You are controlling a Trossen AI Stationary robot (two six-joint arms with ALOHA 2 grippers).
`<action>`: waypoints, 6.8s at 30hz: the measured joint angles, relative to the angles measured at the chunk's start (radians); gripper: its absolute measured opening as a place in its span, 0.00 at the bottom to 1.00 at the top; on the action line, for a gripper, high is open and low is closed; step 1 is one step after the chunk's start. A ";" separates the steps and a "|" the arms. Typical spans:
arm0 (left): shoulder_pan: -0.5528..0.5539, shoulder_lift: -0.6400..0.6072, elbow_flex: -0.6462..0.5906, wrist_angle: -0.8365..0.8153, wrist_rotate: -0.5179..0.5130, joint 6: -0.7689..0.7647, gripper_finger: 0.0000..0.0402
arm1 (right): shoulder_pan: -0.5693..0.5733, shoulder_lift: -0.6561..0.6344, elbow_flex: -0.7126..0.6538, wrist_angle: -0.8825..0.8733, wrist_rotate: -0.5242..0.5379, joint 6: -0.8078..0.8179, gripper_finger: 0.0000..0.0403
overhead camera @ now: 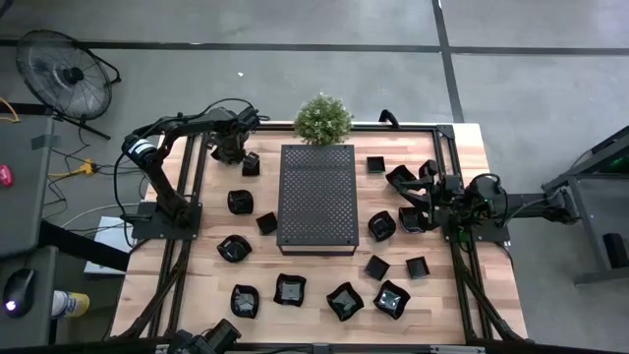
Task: Pick & Place Mini shaped plates
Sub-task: Put the distorted square plate on the shelf, then put the square plate on the shelf
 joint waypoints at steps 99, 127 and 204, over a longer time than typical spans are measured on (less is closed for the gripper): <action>-0.727 0.125 0.904 -0.342 -0.136 0.313 0.00 | 0.000 0.000 0.000 0.000 0.000 0.000 0.28; -0.714 0.288 1.059 -0.574 -0.152 0.333 0.00 | 0.000 0.005 0.000 -0.029 0.000 0.000 0.28; -0.720 0.200 1.319 -0.646 -0.050 0.092 0.18 | 0.000 0.005 0.000 -0.039 0.000 0.000 0.28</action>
